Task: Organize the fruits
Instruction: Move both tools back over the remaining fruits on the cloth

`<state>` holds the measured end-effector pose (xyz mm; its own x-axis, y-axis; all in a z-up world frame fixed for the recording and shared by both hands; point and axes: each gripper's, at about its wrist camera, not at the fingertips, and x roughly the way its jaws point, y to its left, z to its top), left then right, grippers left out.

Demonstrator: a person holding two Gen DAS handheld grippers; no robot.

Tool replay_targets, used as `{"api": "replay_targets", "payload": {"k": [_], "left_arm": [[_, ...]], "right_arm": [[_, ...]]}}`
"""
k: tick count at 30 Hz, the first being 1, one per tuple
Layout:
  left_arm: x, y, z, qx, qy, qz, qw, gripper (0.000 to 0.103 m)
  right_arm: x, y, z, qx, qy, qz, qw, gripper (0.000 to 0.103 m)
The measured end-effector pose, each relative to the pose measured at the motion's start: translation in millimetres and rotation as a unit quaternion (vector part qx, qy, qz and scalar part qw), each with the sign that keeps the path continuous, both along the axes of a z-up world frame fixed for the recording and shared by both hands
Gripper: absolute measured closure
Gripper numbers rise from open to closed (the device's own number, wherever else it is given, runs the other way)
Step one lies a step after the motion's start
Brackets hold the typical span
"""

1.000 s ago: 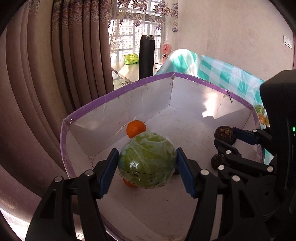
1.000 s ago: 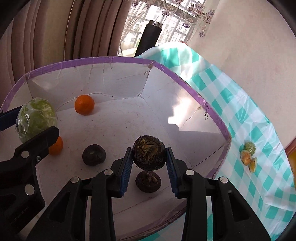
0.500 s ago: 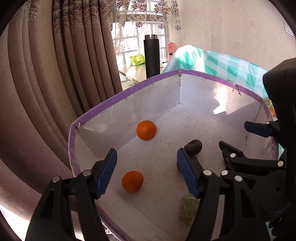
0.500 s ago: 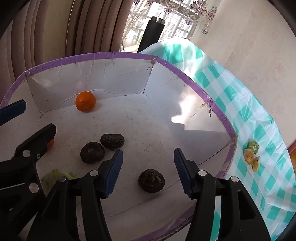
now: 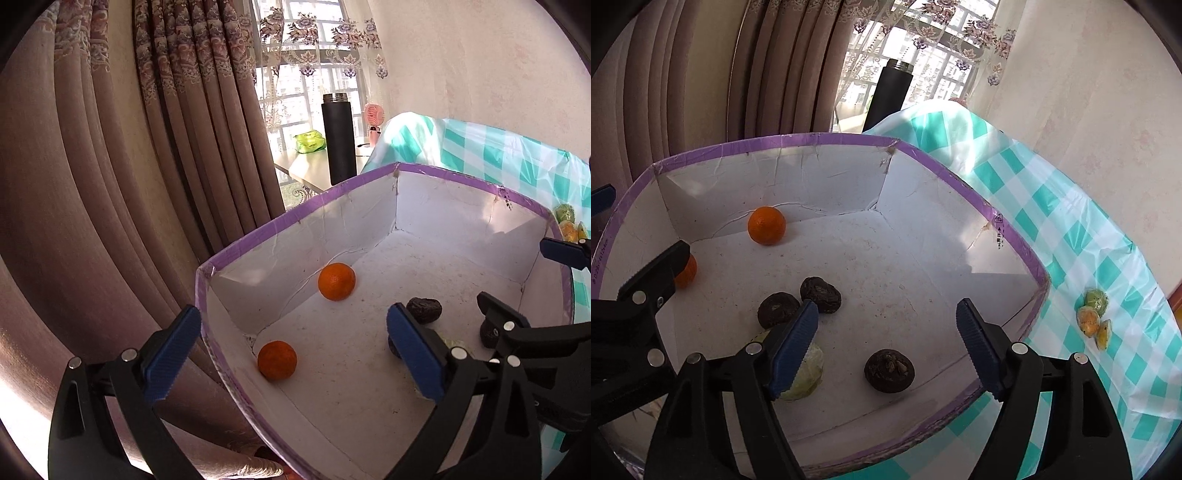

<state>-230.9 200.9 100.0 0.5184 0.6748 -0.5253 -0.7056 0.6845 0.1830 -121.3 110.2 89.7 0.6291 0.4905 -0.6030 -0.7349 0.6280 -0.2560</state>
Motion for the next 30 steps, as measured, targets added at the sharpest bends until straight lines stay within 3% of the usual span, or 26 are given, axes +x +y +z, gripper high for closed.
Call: {"api": "replay_targets", "payload": {"k": [7,11,14,18,20,22,24,25,27,30], "left_arm": [[-2.8,-51.8,27.5,0.059,-0.074,-0.049,0.9943,0.002],[9.5,-93.1,35.9,0.058,-0.103,-0.125,0.9851,0.002],[29.0,-125.6,35.9,0.042,-0.107,-0.205,0.9720,0.002],[72.4,-156.8,22.8,-0.042,-0.068,-0.303,0.9496,0.002],[97.4,-167.4,9.3,-0.089,-0.034,-0.327,0.9400,0.002],[118.3,-179.4,-9.1,-0.112,0.001,-0.342,0.9331,0.002],[132.2,-196.3,-21.0,-0.076,0.017,-0.343,0.9362,0.002],[138.0,-203.5,-24.8,-0.064,0.018,-0.356,0.9320,0.002],[153.0,-214.8,-30.4,-0.076,0.031,-0.383,0.9200,0.002],[170.4,-233.7,-30.0,-0.067,0.036,-0.402,0.9125,0.002]], "right_arm": [[28.1,-81.6,23.9,0.162,0.024,-0.043,0.986,0.016],[56.8,-125.8,16.8,0.192,0.053,-0.100,0.975,0.016],[77.1,-155.5,5.7,0.198,0.067,-0.148,0.967,0.016],[99.7,-189.6,-12.1,0.190,0.070,-0.201,0.959,0.016],[111.3,-209.4,-22.5,0.188,0.073,-0.233,0.951,0.016],[123.9,-231.2,-34.8,0.189,0.084,-0.269,0.941,0.016],[136.8,-252.4,-46.9,0.192,0.102,-0.303,0.928,0.016],[144.0,-262.7,-52.2,0.198,0.116,-0.317,0.920,0.016],[154.3,-282.9,-57.3,0.230,0.149,-0.333,0.902,0.016],[159.1,-294.8,-56.1,0.228,0.130,-0.350,0.899,0.016]]}}
